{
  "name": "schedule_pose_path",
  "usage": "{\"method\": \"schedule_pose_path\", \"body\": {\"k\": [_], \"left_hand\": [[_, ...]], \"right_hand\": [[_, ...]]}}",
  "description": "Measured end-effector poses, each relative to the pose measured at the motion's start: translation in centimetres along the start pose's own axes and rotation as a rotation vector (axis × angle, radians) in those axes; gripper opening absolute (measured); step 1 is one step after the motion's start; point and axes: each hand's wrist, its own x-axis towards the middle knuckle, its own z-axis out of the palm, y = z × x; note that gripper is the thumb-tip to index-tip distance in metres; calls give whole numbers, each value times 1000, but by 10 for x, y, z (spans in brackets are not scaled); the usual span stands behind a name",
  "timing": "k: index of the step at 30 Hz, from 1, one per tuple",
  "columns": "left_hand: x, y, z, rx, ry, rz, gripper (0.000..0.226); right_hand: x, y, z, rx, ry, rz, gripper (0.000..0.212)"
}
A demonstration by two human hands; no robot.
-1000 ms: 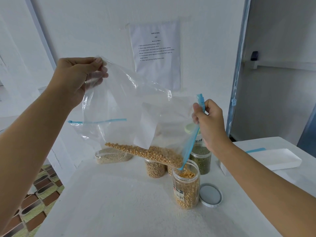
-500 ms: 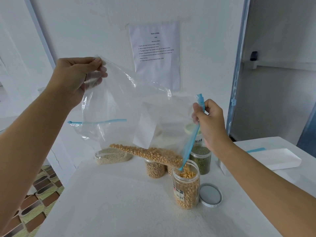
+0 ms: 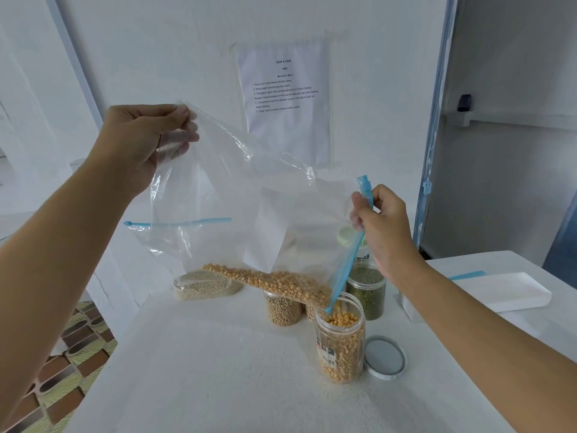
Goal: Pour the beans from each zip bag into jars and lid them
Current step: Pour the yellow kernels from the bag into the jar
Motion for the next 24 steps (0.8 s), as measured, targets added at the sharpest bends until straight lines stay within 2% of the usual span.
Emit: {"method": "schedule_pose_path", "body": {"k": [7,24], "left_hand": [[4,2,7,13,-6,10,7],[15,6,19,24,-25,22,6]], "right_hand": [[-2,7,-3,-28,25,5,23],[-1,12,-9,-38,65,-4,30]]}}
